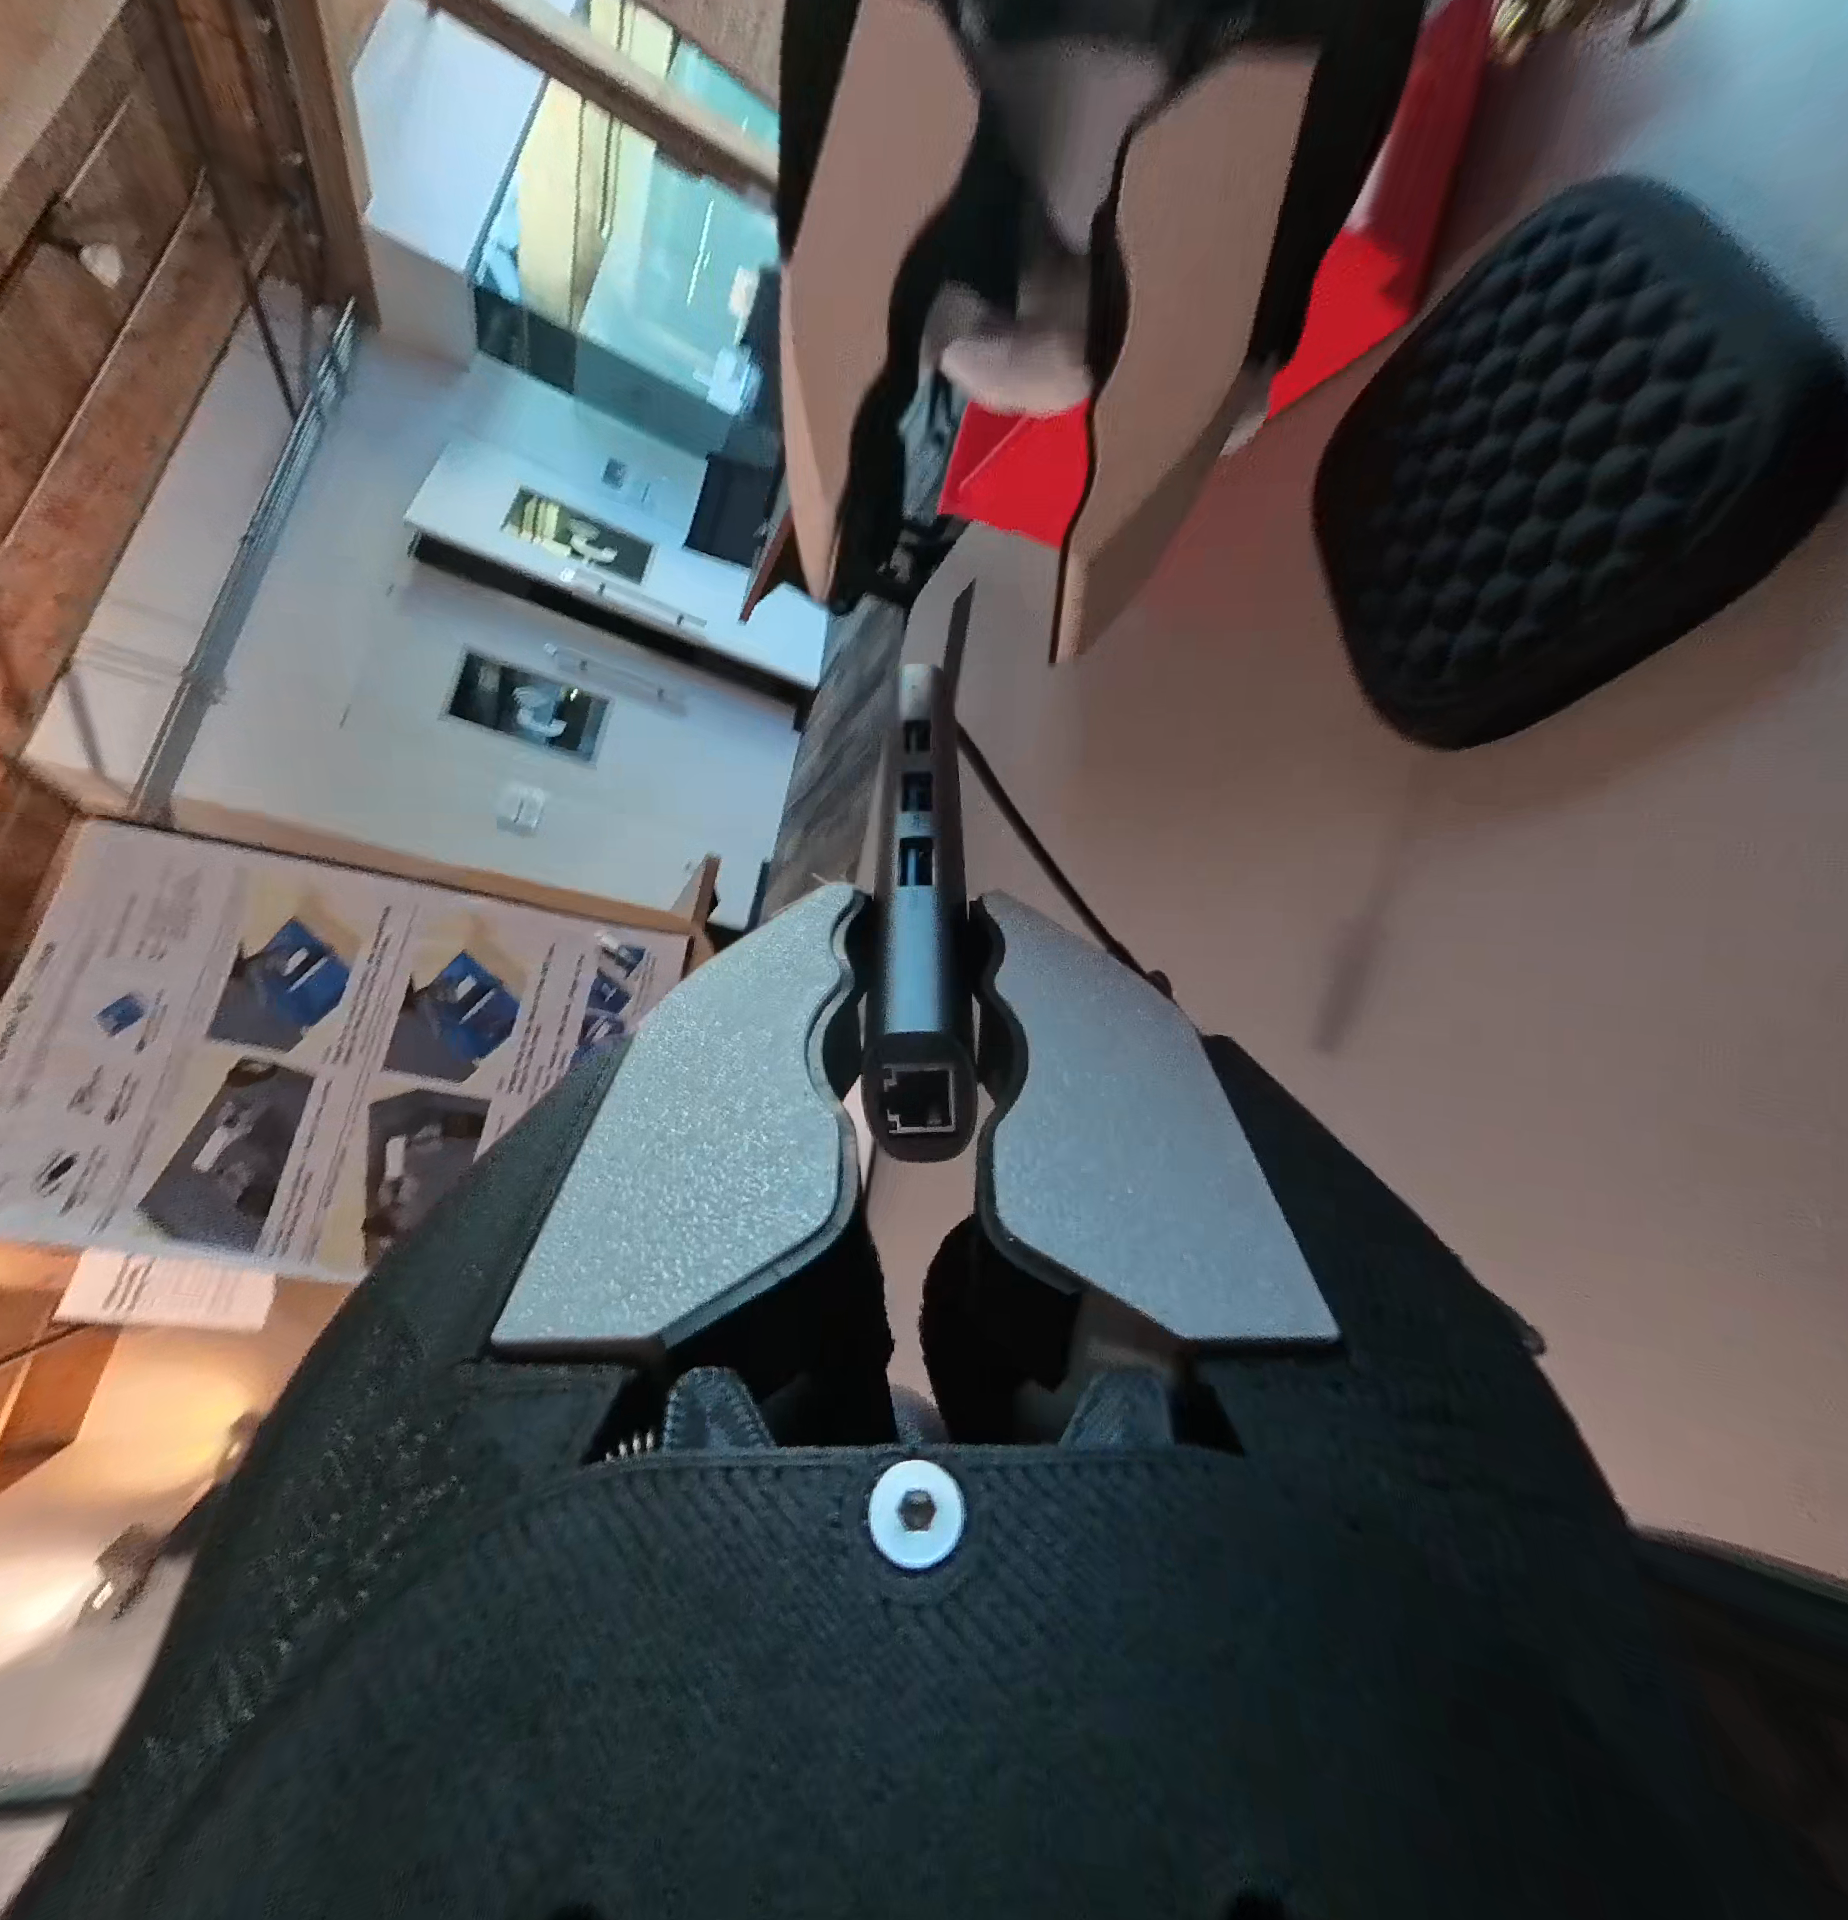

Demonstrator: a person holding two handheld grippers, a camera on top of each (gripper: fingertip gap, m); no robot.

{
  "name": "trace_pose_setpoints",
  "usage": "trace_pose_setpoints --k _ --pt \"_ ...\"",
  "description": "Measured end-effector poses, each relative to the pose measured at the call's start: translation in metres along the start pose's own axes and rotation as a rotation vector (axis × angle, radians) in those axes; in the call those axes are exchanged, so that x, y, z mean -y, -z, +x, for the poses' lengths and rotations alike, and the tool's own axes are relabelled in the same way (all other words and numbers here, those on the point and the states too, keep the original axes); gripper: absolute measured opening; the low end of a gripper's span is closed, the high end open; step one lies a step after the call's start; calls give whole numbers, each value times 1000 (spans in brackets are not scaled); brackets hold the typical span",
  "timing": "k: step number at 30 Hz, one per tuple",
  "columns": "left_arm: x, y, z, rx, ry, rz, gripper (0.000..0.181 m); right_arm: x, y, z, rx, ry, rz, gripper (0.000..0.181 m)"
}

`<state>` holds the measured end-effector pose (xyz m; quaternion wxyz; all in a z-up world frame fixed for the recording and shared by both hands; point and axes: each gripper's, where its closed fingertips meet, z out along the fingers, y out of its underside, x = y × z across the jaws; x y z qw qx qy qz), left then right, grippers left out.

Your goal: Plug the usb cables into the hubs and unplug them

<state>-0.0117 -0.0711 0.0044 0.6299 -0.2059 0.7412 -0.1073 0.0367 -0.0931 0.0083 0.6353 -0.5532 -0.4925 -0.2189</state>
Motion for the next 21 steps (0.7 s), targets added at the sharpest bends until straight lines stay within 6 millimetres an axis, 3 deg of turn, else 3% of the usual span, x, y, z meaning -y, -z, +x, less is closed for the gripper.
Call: trace_pose_setpoints --k 6,9,12,17,19,21 --pt "16 7 13 -85 18 138 16 8 -11 -12 22 61 30 42" --pt "17 7 15 -92 27 157 16 10 -15 -20 39 103 30 21" --pt "11 4 14 -59 95 143 17 7 -15 -17 28 152 -20 20" --pt "-18 19 -5 82 345 144 25 -26 2 21 -249 414 -322 18" --pt "-31 32 -7 106 458 183 25 -46 12 18 -309 445 -420 18" --pt "-48 46 -12 157 560 195 25 -76 20 -3 -282 441 -541 17"
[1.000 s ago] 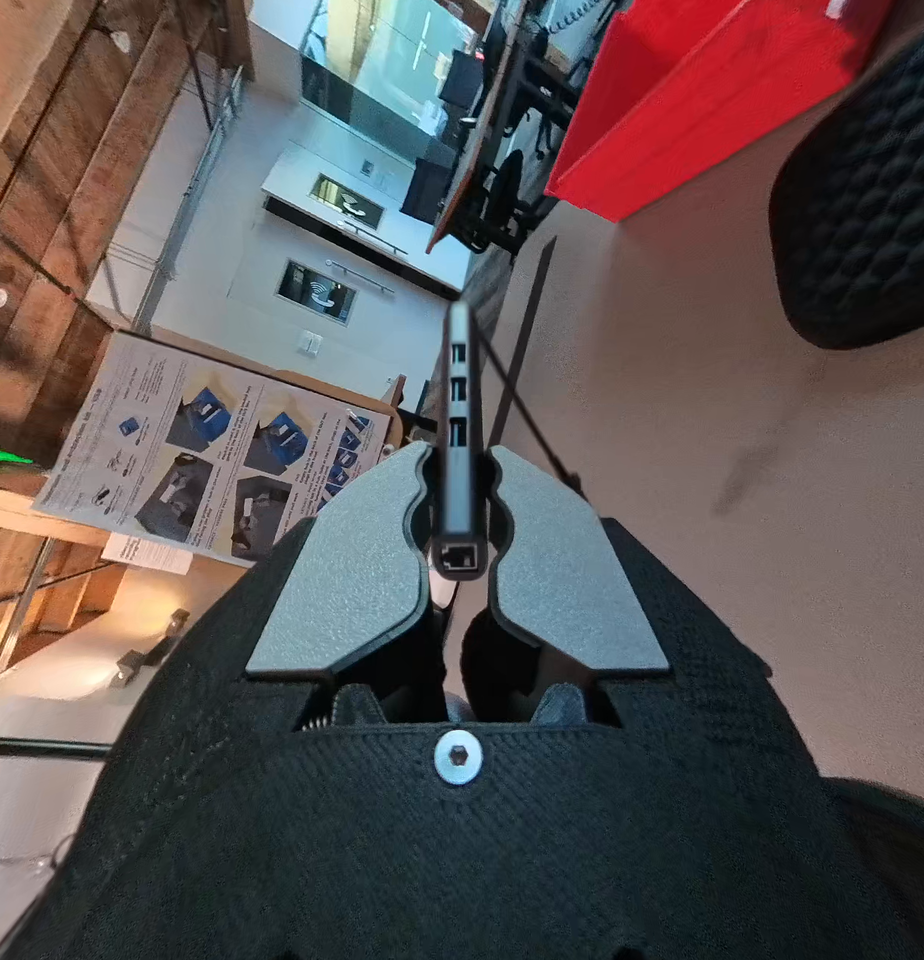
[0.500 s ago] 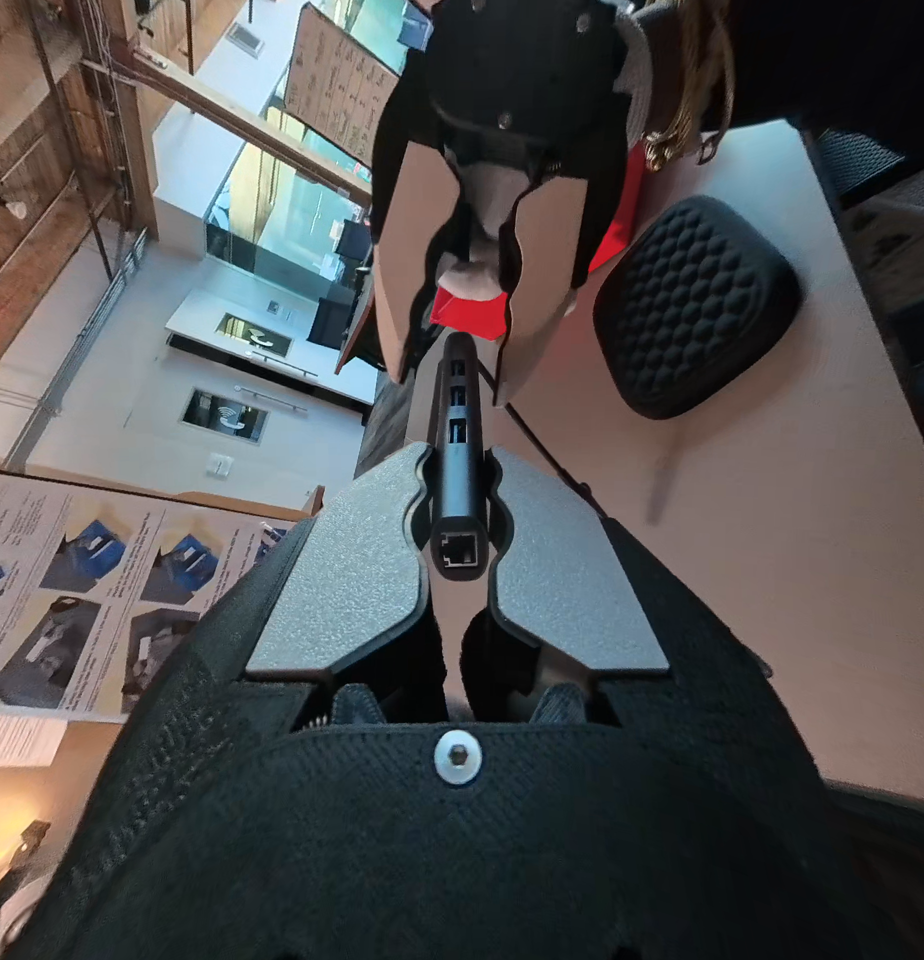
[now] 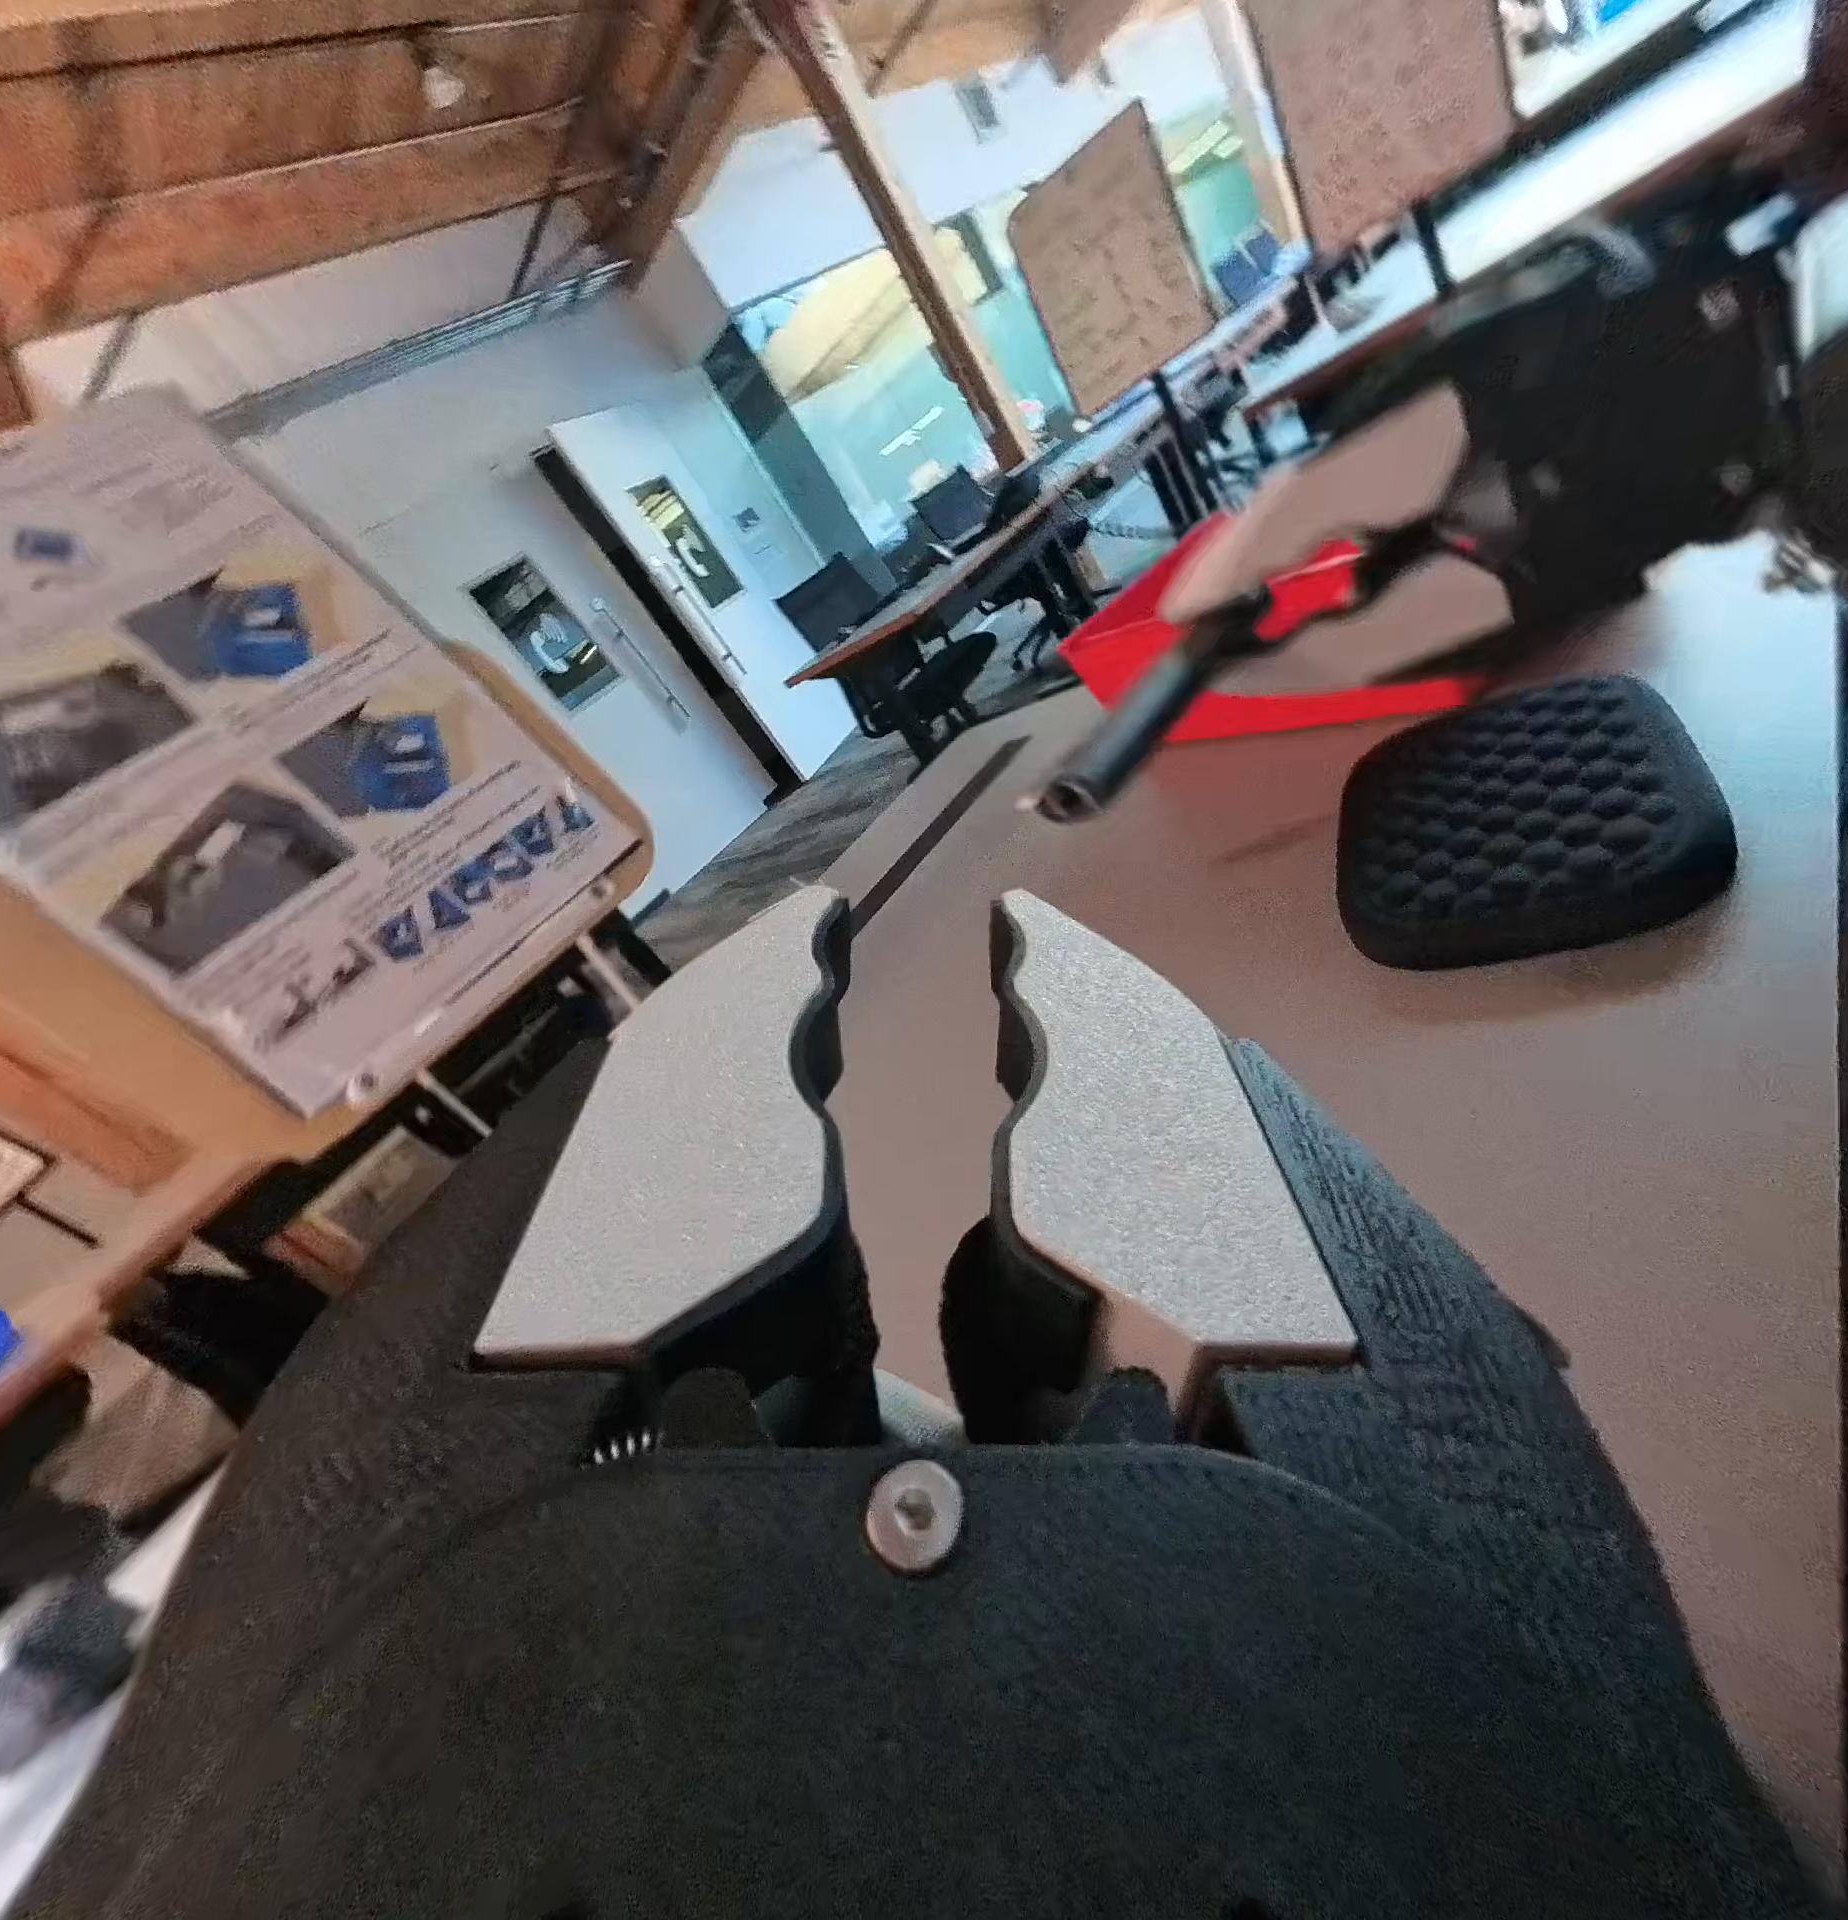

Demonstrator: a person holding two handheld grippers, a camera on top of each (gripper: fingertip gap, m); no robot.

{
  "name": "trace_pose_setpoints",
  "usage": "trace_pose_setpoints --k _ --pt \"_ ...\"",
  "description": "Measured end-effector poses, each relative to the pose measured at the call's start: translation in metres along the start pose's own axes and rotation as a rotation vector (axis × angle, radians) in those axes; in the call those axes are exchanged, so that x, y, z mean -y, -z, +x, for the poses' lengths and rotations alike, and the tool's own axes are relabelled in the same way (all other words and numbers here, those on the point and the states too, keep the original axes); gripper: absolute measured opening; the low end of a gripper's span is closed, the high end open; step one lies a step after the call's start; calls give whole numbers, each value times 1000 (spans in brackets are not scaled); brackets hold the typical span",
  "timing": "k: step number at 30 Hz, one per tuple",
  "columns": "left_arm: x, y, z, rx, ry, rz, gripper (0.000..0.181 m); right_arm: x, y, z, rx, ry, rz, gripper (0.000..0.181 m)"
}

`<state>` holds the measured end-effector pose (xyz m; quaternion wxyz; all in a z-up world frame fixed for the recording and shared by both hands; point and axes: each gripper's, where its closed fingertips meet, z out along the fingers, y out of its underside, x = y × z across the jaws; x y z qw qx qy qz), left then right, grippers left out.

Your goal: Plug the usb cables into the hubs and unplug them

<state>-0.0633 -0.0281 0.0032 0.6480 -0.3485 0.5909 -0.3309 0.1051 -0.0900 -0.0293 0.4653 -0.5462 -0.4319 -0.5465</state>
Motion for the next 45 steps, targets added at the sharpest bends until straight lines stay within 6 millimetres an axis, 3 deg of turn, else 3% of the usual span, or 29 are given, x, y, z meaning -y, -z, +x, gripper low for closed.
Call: trace_pose_setpoints --k 4,10,14,19,21,23,25,27,31,35,38,43,45 --pt "-17 31 -22 84 143 7 24 -36 12 -70 202 32 -264 18" --pt "-17 67 -44 123 116 -55 24 -46 25 -116 439 -45 -430 18" --pt "0 127 -86 328 114 -86 24 -44 28 -120 519 -171 -429 20" --pt "-4 219 -129 653 93 -281 24 -30 37 -111 594 -410 -308 46" --pt "-11 249 -138 749 111 -370 24 -19 39 -98 567 -535 -194 48" --pt "-22 267 -142 798 155 -424 24 -3 40 -76 499 -694 -14 48" --pt "-45 272 -142 794 273 -488 24 8 42 -49 392 -851 166 49" --pt "-81 269 -132 716 367 -641 26 14 47 -30 303 -960 311 50" --pt "-140 247 -103 375 358 -894 28 5 52 -15 230 -1051 370 49" --pt "-153 229 -99 29 425 -922 28 1 55 -8 200 -1064 381 47" --pt "-170 232 -110 -56 579 -1036 27 1 54 -13 202 -1035 356 46" --pt "-195 232 -90 -177 831 -1199 28 4 52 -19 217 -962 324 46" --pt "-203 232 -84 -175 852 -1249 28 3 52 -19 215 -962 324 46"
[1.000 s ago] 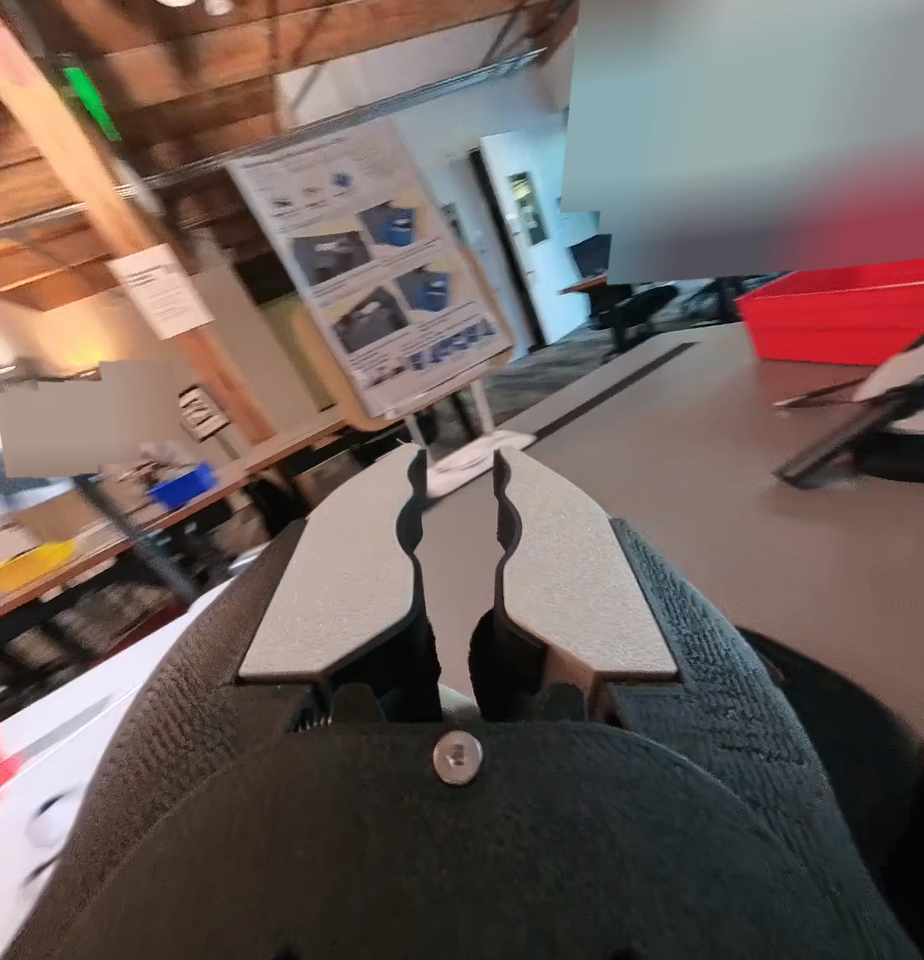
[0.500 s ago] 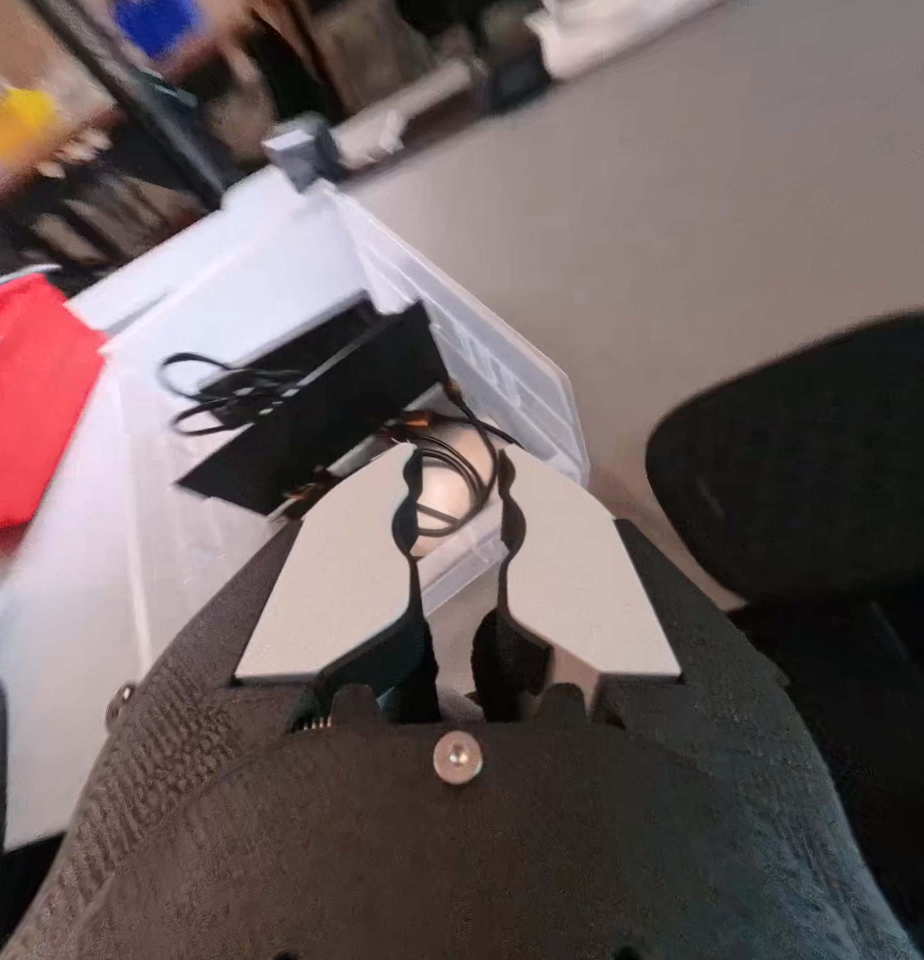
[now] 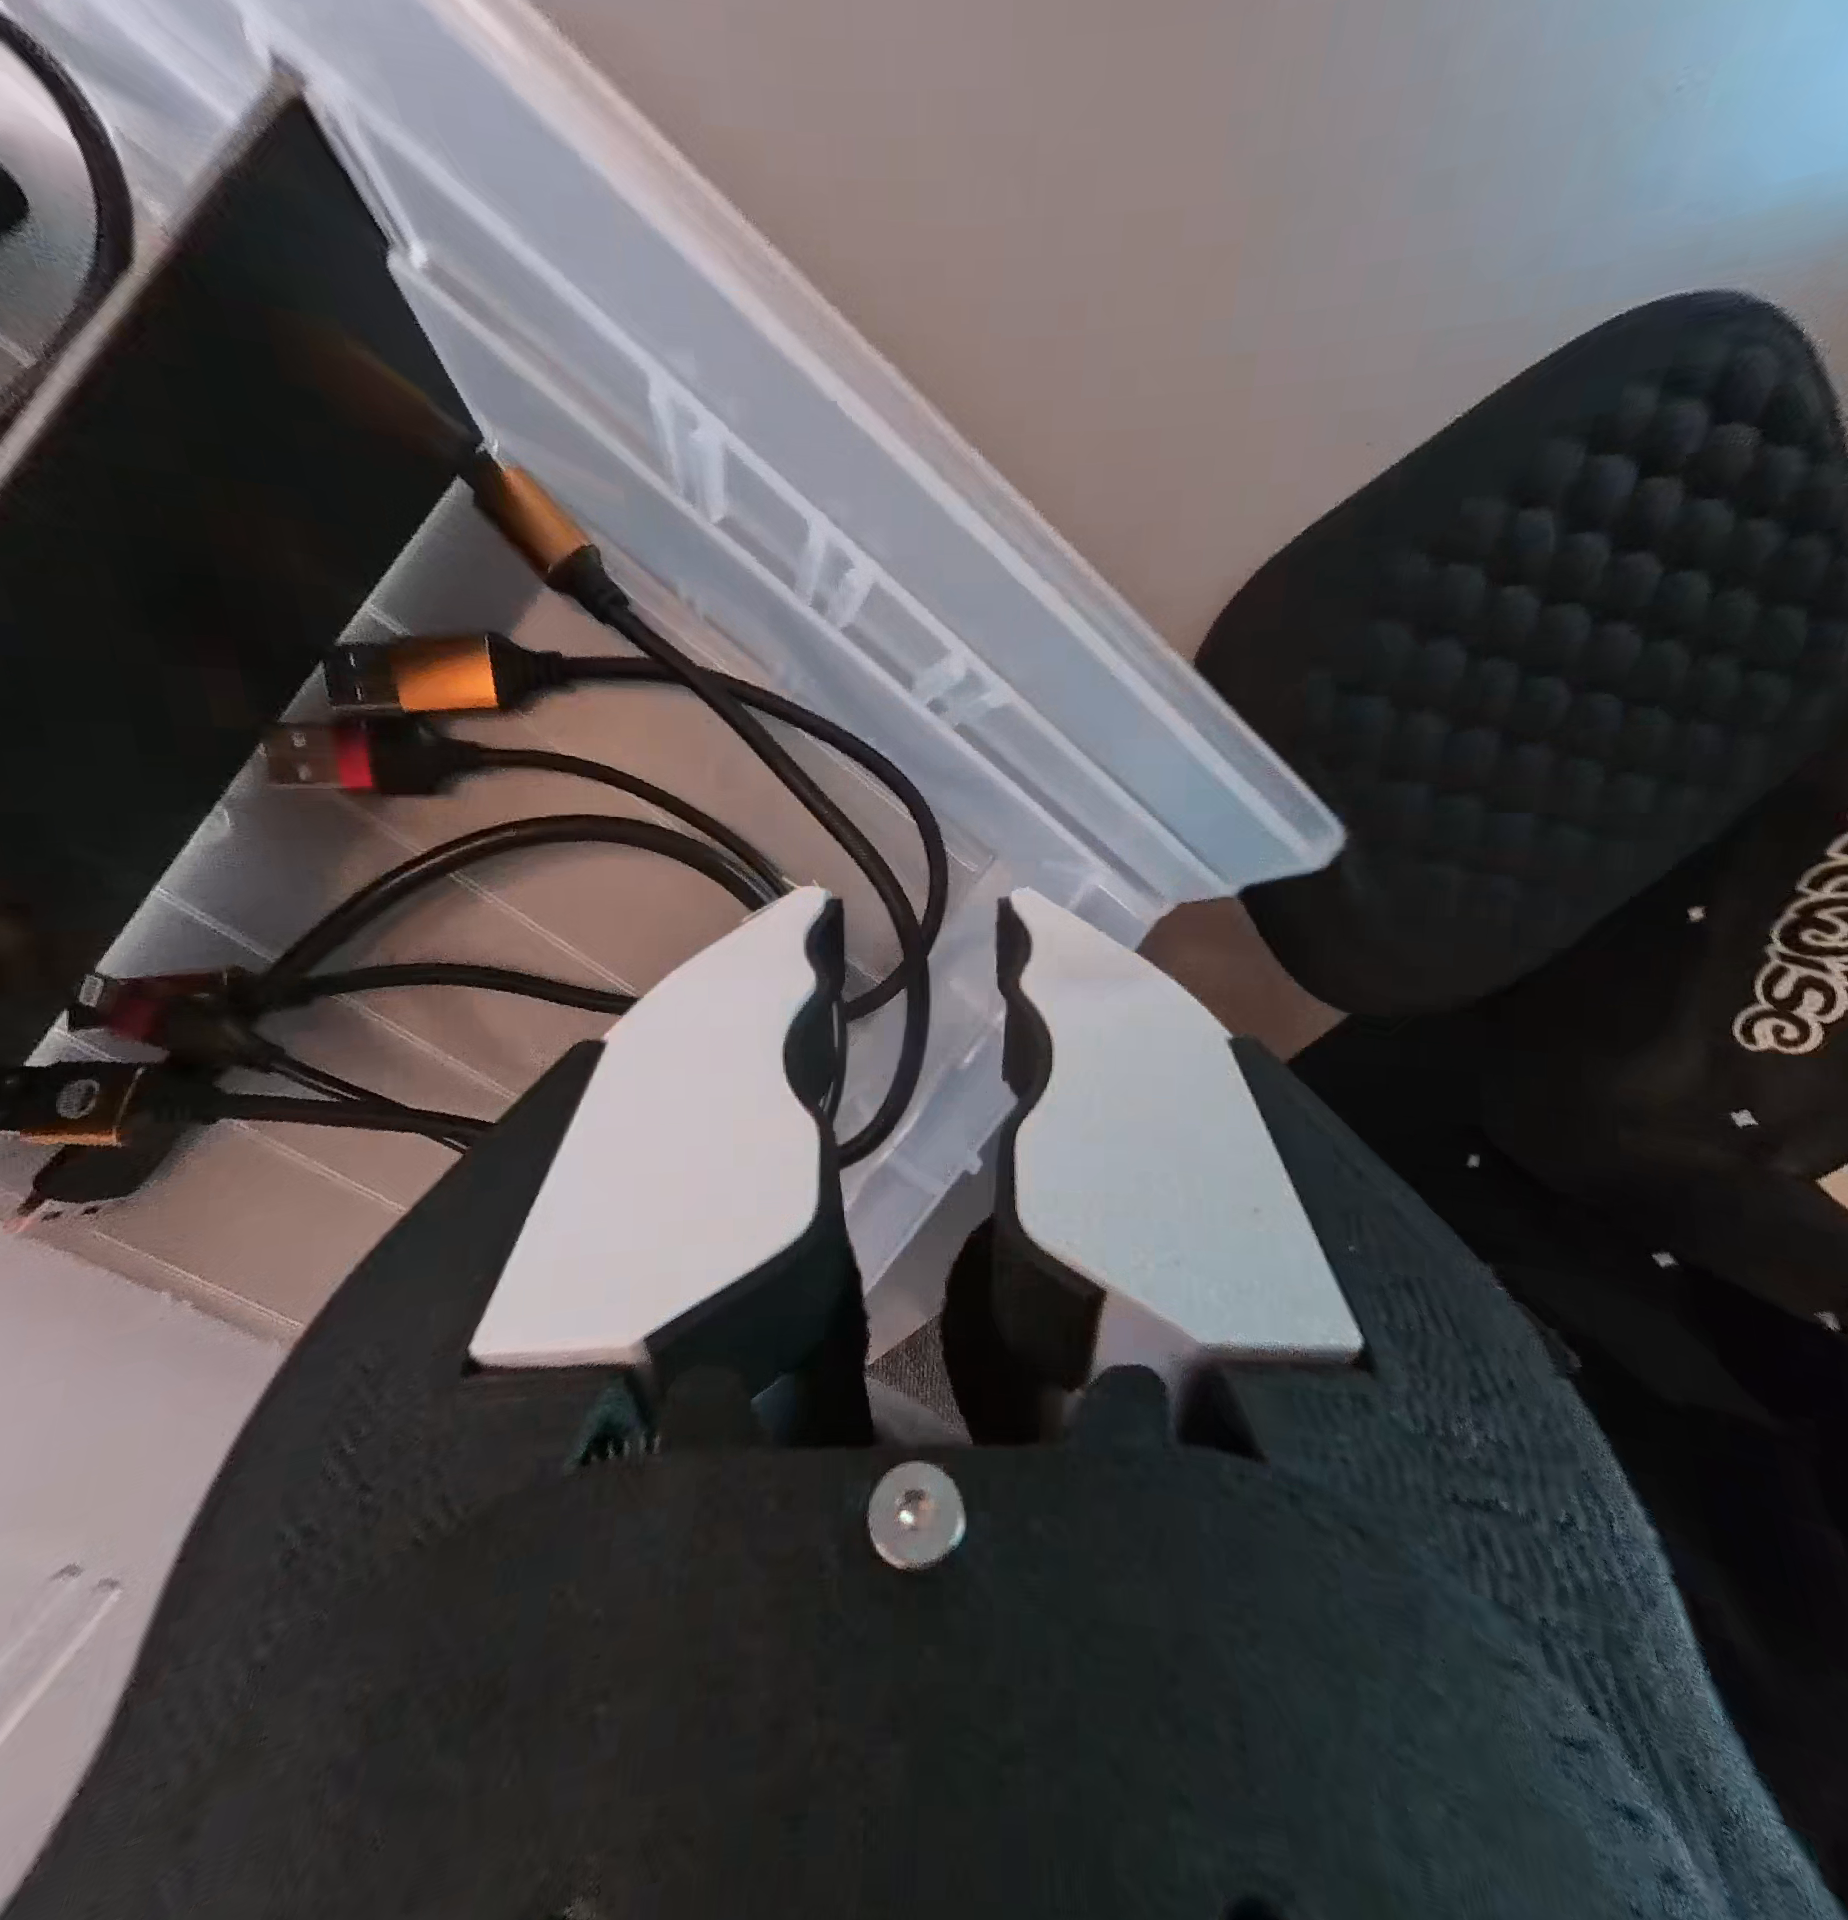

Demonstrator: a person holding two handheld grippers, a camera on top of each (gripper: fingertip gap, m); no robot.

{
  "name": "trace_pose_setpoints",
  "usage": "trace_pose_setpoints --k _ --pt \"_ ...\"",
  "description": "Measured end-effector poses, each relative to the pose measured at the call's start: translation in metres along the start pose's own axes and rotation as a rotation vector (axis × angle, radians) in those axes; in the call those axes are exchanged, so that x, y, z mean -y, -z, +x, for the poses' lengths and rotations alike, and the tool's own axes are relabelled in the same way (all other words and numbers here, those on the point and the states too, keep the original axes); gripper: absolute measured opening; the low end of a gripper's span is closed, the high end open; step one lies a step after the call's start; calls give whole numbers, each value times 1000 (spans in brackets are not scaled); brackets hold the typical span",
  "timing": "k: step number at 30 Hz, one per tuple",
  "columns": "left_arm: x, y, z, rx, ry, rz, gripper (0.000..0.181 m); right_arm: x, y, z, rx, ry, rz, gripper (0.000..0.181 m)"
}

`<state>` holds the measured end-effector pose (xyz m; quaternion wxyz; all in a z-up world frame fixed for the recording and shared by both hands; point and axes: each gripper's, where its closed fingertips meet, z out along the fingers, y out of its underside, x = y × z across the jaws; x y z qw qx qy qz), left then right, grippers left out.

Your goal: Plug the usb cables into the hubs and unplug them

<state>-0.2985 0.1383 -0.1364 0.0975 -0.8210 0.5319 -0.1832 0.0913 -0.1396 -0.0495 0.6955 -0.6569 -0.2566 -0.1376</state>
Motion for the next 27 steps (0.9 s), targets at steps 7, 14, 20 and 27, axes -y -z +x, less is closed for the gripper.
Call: trace_pose_setpoints --k 7,14,20,27 --pt "-2 -1 -8 60 16 -2 5 3 4 4 -12 -9 20 45" --pt "61 113 -11 489 -141 675 4 6 1 -1 -3 -13 42 45" --pt "90 187 66 541 -362 1150 4 16 -4 -14 45 -61 103 45" --pt "104 207 176 145 -513 1615 4 38 -15 -44 150 -152 242 44"
